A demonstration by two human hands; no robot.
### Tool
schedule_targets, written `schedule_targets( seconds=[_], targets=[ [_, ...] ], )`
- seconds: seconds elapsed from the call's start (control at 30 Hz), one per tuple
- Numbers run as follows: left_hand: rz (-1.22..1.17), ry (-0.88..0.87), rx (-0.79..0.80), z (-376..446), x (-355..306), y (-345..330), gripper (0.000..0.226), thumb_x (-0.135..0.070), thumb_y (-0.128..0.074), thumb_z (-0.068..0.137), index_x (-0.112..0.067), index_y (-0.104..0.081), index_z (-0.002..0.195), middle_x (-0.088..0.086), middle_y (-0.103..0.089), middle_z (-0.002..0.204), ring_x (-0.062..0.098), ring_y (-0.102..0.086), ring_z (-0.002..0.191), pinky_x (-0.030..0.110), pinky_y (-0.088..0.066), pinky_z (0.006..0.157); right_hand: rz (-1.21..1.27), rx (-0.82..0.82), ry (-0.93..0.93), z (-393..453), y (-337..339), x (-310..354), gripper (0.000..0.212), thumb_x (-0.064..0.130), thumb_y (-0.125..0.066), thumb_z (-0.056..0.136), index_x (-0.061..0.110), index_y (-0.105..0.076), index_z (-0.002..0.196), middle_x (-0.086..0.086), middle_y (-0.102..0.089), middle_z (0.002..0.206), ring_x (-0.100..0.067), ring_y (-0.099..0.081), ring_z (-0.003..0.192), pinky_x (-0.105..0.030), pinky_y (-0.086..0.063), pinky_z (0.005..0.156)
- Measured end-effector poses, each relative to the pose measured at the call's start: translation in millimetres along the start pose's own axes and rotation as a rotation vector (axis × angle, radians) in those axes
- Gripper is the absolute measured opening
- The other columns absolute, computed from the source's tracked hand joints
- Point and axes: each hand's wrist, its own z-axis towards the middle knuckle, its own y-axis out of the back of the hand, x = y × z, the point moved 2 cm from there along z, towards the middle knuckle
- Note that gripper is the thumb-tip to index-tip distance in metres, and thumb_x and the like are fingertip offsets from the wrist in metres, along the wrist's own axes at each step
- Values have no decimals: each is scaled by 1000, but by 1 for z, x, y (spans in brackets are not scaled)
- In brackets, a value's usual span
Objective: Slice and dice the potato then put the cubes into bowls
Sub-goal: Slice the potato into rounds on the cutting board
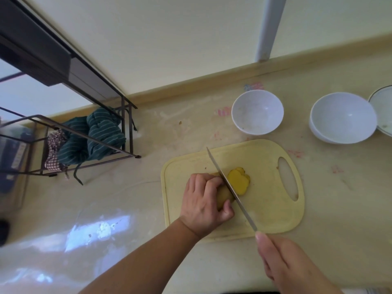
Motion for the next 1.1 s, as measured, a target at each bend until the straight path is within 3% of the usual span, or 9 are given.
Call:
schedule_targets(
  seconds=[0.13, 0.4, 0.5, 0.6, 0.67, 0.77, 0.93, 1.1],
  targets=[
    [-11, -1, 4, 1, 0, 1, 43, -36, -62, 81, -9, -51, 112, 15, -59, 98, 27, -49, 90, 40, -48, 74, 13, 33, 35, 12, -4, 4, 57, 66, -32, 80, 14, -40, 60, 2, -38, 51, -8, -38, 51, -42, -41, 62],
    [-7, 0, -1, 0, -1, 1, 40, -36, -61, 83, -10, -50, 112, 17, -61, 97, 27, -48, 90, 42, -49, 72, 14, 21, 84, 26, -9, 7, 55, 65, -28, 83, 19, -42, 57, 3, -43, 49, -8, -40, 52, -41, -41, 66],
    [-8, -4, -6, 0, -2, 3, 40, -36, -62, 83, -10, -50, 111, 14, -58, 100, 26, -49, 91, 42, -50, 72, 5, 39, 66, 24, -9, 7, 55, 66, -28, 83, 19, -42, 57, 4, -42, 49, -9, -39, 51, -39, -40, 60],
    [-8, -11, -1, 0, -2, 5, 37, -37, -60, 85, -11, -49, 109, 15, -60, 101, 26, -49, 92, 41, -51, 72, 126, 72, -35, 22, -4, 8, 55, 65, -31, 86, 15, -39, 64, 5, -36, 46, -8, -31, 41, -26, -28, 42],
    [-7, -15, 4, 0, -2, 6, 35, -37, -59, 87, -11, -49, 108, 16, -61, 100, 26, -50, 93, 41, -51, 73, 301, 170, -190, 21, 3, 10, 52, 60, -34, 93, 13, -39, 71, 2, -30, 50, -13, -23, 40, -23, -18, 41],
    [-3, -19, 9, 0, -1, 7, 33, -37, -57, 89, -11, -49, 109, 17, -63, 99, 26, -50, 93, 42, -51, 74, 381, 252, -261, 18, 10, 14, 50, 58, -34, 95, 12, -40, 75, -3, -29, 55, -15, -20, 42, -25, -18, 42],
    [-37, -19, 35, -1, -1, 11, 35, -42, -34, 104, -12, -49, 112, 7, -48, 112, 25, -49, 97, 42, -49, 80, 339, 218, -202, 3, 13, 24, 52, 61, -35, 90, 13, -39, 71, -5, -28, 57, -16, -20, 43, -27, -17, 44],
    [-42, -39, 17, -3, 1, 9, 27, -30, -48, 93, -11, -48, 112, 7, -45, 114, 27, -49, 98, 38, -44, 85, 179, 114, -79, -13, 18, 32, 57, 70, -34, 73, 15, -41, 63, 3, -35, 46, -6, -30, 38, -16, -26, 42]
  ],
)
